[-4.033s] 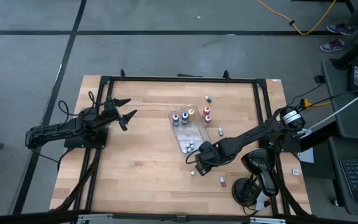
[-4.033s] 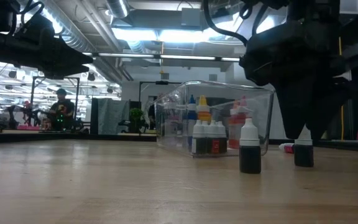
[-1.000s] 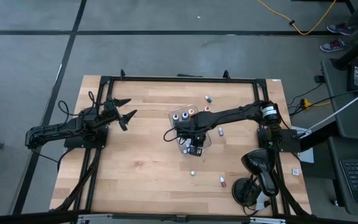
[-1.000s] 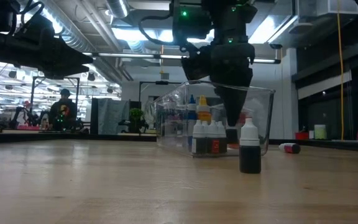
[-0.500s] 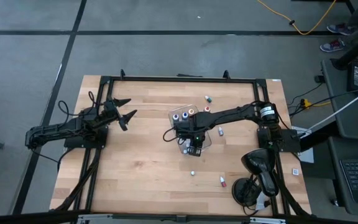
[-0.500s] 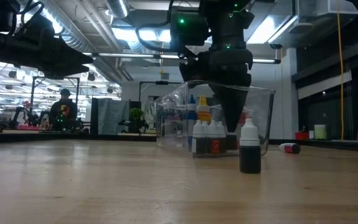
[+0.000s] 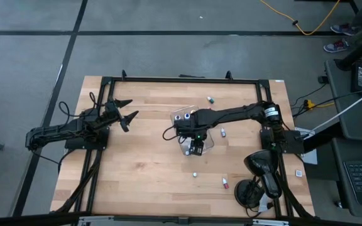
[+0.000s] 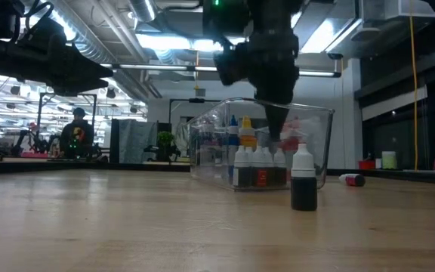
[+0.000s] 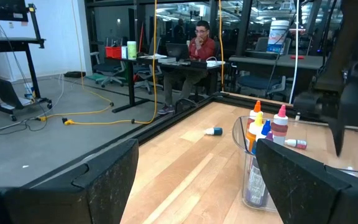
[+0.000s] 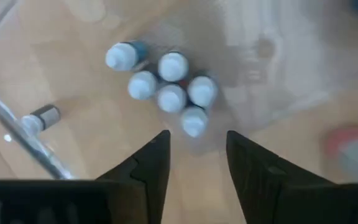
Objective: Pick & Place food coloring
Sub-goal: Put the small black food coloring bottle into the bottom of the bin
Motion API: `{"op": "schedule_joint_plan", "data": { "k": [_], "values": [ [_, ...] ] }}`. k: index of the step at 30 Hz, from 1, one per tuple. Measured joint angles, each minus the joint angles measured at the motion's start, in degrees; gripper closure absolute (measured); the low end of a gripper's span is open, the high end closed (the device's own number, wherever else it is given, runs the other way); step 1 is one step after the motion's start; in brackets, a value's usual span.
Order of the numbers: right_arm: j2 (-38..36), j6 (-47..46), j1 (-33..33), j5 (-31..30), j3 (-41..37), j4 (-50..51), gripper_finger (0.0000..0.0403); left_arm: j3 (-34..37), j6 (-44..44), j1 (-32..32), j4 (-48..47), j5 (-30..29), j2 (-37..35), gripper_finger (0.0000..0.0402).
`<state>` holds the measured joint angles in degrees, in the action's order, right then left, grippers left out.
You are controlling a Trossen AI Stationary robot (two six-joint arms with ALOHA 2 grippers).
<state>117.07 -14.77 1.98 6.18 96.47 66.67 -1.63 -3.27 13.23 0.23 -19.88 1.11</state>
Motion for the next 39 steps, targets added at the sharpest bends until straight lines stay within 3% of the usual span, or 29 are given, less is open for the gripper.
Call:
{"op": "schedule_joint_plan", "data": {
  "k": [8, 17, 26, 30, 39],
  "values": [
    [-1.5, -13.7, 0.7, -5.6, 7.3, 6.8, 0.0166, 0.0, 0.0, 0.0, 0.0, 0.0, 0.0, 0.0082],
    [-1.8, -40.5, 7.0, -2.2, 14.3, 8.3, 0.0076, 0.0, 0.0, 0.0, 0.0, 0.0, 0.0, 0.0082],
    [-1.8, -59.3, 16.1, -3.8, 15.8, 7.9, 0.0065, 0.0, 0.0, 0.0, 0.0, 0.0, 0.0, 0.0082],
    [-1.9, -62.1, 18.3, -7.0, 14.1, 4.5, 0.0065, 0.0, 0.0, 0.0, 0.0, 0.0, 0.0, 0.0082],
    [-1.7, -63.3, 21.9, -6.4, 4.1, -9.4, 0.0065, 0.0, 0.0, 0.0, 0.0, 0.0, 0.0, 0.0082]
  ]
}}
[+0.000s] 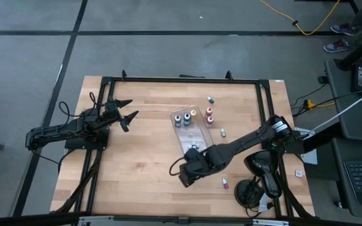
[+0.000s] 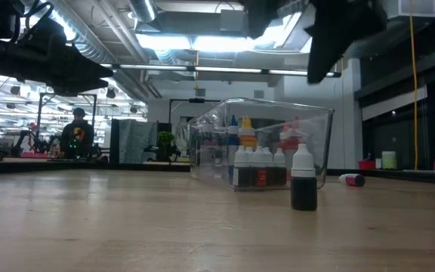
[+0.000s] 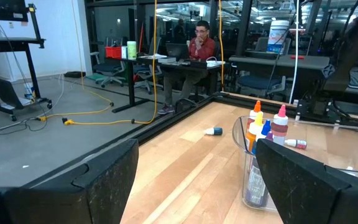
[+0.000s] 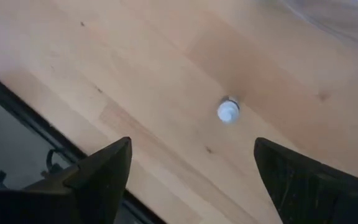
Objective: Pick & Place food coloring
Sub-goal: Put the small black food coloring bottle into the bottom of the bin
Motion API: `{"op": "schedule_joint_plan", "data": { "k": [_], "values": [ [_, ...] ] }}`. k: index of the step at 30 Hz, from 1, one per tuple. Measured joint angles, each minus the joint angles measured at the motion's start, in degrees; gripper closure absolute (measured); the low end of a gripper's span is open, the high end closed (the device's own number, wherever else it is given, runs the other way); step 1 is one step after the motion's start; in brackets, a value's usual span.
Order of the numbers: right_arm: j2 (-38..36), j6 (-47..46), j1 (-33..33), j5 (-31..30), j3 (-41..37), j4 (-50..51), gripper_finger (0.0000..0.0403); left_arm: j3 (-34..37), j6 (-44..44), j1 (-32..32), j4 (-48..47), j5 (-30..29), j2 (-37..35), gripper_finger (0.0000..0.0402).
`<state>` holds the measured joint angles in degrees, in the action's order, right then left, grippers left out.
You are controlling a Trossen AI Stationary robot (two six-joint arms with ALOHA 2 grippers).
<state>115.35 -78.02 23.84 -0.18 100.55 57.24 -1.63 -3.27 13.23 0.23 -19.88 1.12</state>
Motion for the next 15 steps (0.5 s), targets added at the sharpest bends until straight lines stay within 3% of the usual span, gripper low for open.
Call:
{"op": "schedule_joint_plan", "data": {
  "k": [15],
  "values": [
    [0.0, 0.4, 0.1, 1.4, -17.0, -17.6, 0.0065, 0.0, 0.0, 0.0, 0.0, 0.0, 0.0, 0.0082]
  ]
}}
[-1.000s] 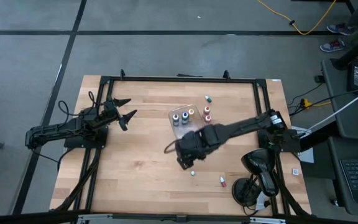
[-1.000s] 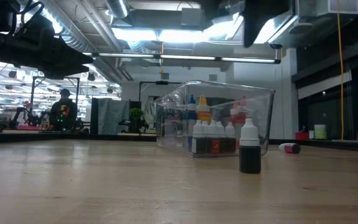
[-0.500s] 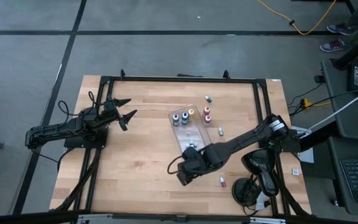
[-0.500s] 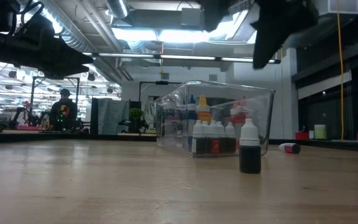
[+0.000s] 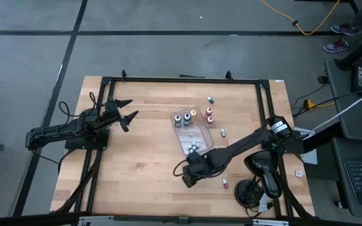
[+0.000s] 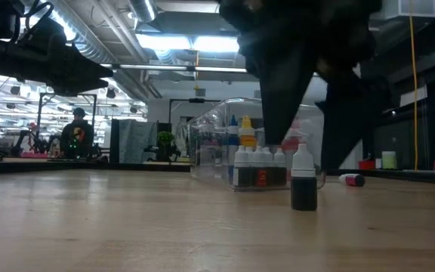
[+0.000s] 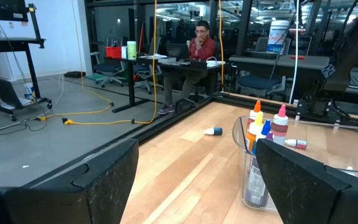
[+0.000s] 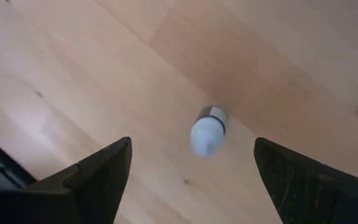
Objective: Pick & Place food coloring
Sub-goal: Put the small black food coloring bottle into the bottom of the bin
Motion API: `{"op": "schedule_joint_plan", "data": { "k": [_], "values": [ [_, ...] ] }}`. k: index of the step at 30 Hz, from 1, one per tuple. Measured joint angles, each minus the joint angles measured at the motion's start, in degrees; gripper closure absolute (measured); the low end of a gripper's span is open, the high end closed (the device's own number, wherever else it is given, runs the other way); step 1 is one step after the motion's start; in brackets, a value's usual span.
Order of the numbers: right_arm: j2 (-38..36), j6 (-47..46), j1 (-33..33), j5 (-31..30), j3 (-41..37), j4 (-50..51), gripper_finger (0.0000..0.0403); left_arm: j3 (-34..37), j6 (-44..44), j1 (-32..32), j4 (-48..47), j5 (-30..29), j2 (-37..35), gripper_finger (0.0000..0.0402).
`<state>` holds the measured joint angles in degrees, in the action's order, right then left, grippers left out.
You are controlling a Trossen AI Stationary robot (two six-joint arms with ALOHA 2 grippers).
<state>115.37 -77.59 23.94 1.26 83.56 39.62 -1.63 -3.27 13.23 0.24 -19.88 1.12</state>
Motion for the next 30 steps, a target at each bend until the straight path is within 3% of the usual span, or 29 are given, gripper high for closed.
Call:
{"op": "schedule_joint_plan", "data": {
  "k": [10, 22, 30],
  "values": [
    [0.1, 3.3, 0.0, 0.1, -3.2, -3.6, 0.0073, 0.0, 0.0, 0.0, 0.0, 0.0, 0.0, 0.0082],
    [0.1, 6.1, -0.3, 0.3, -3.2, -5.1, 0.0166, 0.0, 0.0, 0.0, 0.0, 0.0, 0.0, 0.0082],
    [0.1, 6.9, -1.1, 0.0, -3.2, -5.3, 0.02, 0.0, 0.0, 0.0, 0.0, 0.0, 0.0, 0.0082]
  ]
}}
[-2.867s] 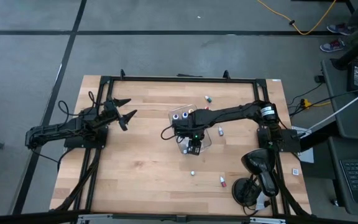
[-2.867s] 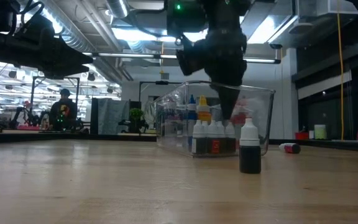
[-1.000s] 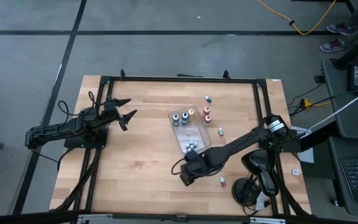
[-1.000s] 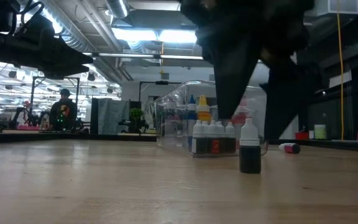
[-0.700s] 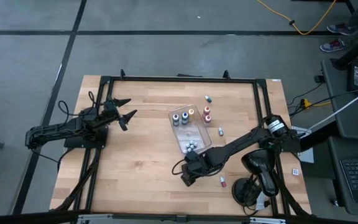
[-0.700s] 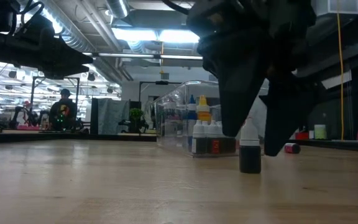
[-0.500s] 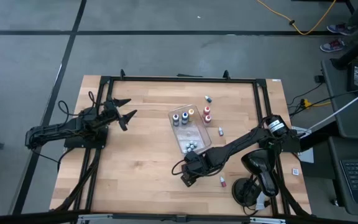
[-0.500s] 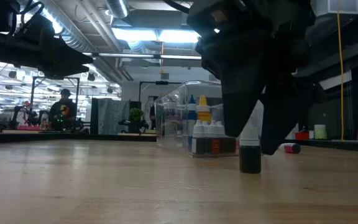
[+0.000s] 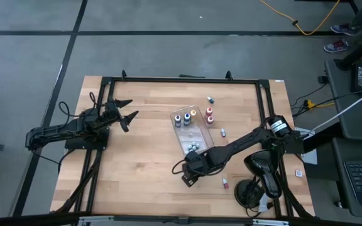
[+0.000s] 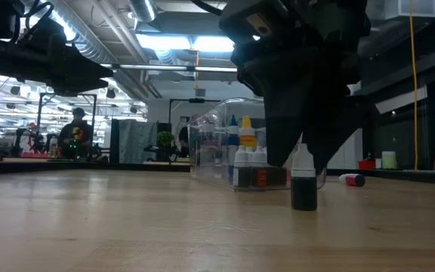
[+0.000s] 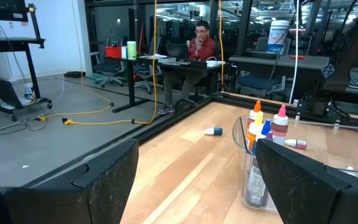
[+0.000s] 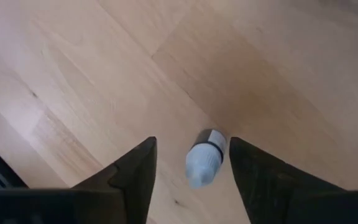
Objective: Pick & Place food coloring
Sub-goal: Put the small black food coloring bottle into the bottom of the bin
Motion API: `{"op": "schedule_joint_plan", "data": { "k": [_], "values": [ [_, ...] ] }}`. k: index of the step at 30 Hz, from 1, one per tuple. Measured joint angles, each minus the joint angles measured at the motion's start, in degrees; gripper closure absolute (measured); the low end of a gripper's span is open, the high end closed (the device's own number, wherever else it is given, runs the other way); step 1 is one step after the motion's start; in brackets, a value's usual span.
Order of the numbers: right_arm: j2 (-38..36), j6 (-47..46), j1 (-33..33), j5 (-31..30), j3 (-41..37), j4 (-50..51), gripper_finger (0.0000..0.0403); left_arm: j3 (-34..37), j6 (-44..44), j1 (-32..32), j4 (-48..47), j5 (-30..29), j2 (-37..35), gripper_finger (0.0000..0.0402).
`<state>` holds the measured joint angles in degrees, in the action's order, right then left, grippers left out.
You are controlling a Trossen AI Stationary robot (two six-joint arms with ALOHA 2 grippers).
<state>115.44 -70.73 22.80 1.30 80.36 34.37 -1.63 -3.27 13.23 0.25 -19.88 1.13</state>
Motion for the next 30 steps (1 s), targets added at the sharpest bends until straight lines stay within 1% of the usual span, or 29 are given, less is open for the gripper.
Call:
{"op": "schedule_joint_plan", "data": {
  "k": [6, 9, 18, 30],
  "values": [
    [0.0, -0.1, 0.0, 0.3, 0.0, 0.1, 0.0214, 0.0, 0.0, 0.0, 0.0, 0.0, 0.0, 0.0082],
    [0.0, -0.3, 0.0, 1.6, 0.0, 0.1, 0.0222, 0.0, 0.0, 0.0, 0.0, 0.0, 0.0, 0.0082],
    [0.0, -0.2, 0.0, 1.4, 0.0, 0.3, 0.0244, 0.0, 0.0, 0.0, 0.0, 0.0, 0.0, 0.0082],
    [0.0, -0.4, 0.0, 1.3, 0.0, 0.7, 0.0303, 0.0, 0.0, 0.0, 0.0, 0.0, 0.0, 0.0082]
  ]
}}
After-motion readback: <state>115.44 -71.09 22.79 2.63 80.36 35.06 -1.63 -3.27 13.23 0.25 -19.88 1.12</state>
